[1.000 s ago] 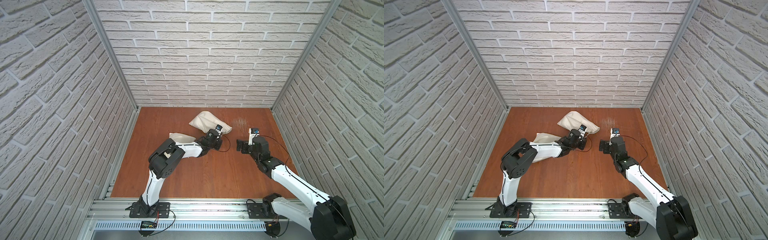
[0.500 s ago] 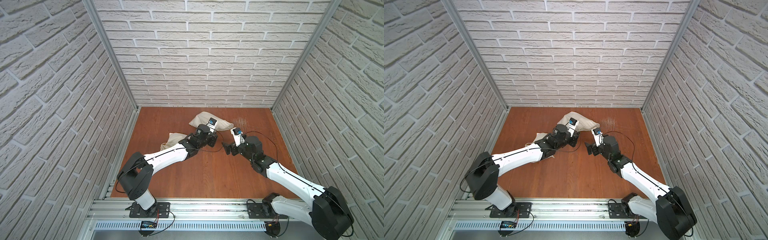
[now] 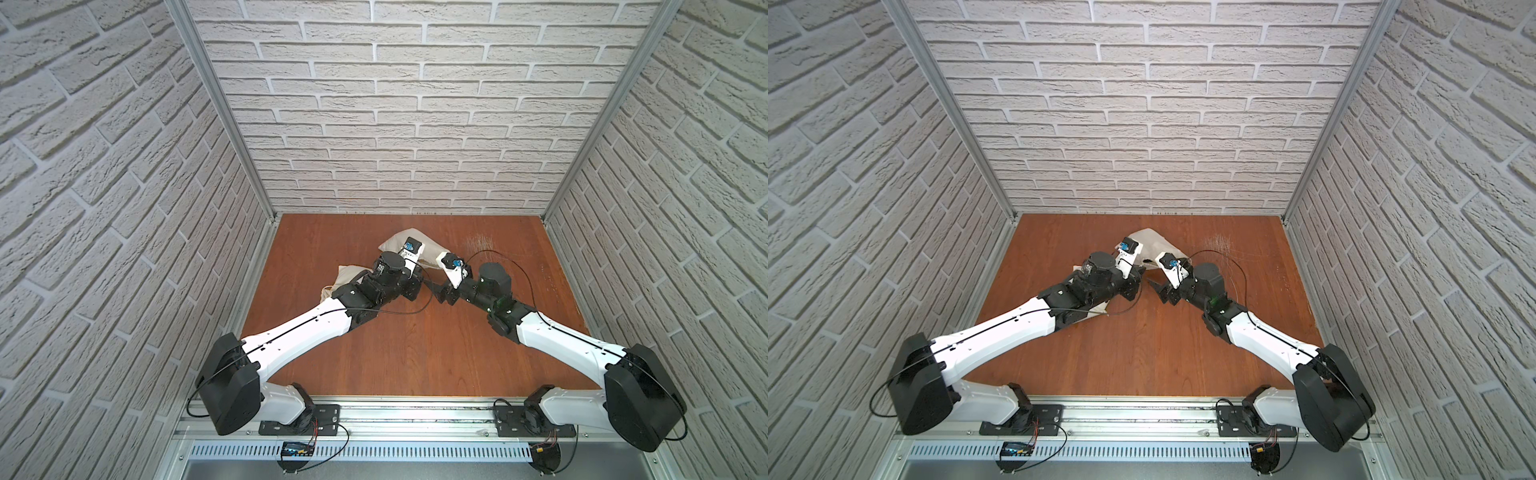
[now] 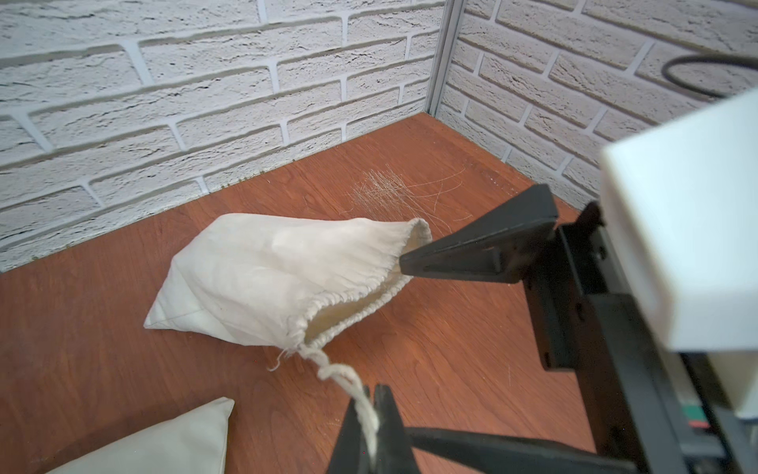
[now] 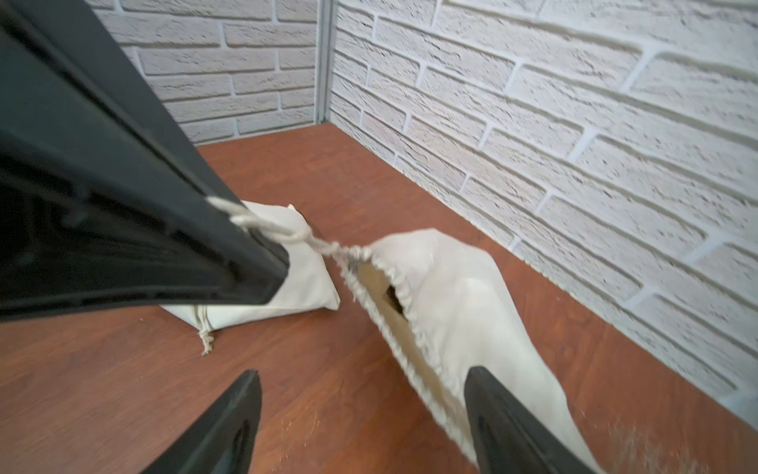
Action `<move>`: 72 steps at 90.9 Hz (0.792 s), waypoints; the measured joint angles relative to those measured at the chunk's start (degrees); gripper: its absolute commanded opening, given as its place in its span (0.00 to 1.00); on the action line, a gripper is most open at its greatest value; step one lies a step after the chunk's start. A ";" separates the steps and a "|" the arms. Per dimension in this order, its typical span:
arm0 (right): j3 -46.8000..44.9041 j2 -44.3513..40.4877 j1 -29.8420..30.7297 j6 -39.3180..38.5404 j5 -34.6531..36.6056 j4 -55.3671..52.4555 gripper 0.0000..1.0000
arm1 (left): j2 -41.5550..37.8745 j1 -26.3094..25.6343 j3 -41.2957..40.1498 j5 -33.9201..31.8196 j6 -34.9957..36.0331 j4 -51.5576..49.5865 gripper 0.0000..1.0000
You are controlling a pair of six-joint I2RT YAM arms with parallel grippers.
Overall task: Close the soil bag
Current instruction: Frap the soil bag at the center of the board.
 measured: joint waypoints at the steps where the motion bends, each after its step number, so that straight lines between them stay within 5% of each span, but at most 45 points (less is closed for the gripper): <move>1: 0.31 0.20 0.07 -0.11 -0.26 0.07 0.80 | -0.26 0.00 -0.02 -0.02 -0.02 -0.22 0.00; 29: 8.24 6.58 1.68 -3.15 -5.70 -0.70 0.65 | -4.28 0.02 -1.22 -0.13 -0.52 -1.79 0.00; 58: 17.22 13.14 1.88 -4.87 -8.39 -4.46 0.20 | -8.17 0.13 -2.84 0.50 -1.31 -2.58 0.00; 72: 18.62 13.22 1.81 -6.01 -6.71 -7.65 0.13 | -10.99 2.80 -5.09 0.59 -4.42 -2.95 0.00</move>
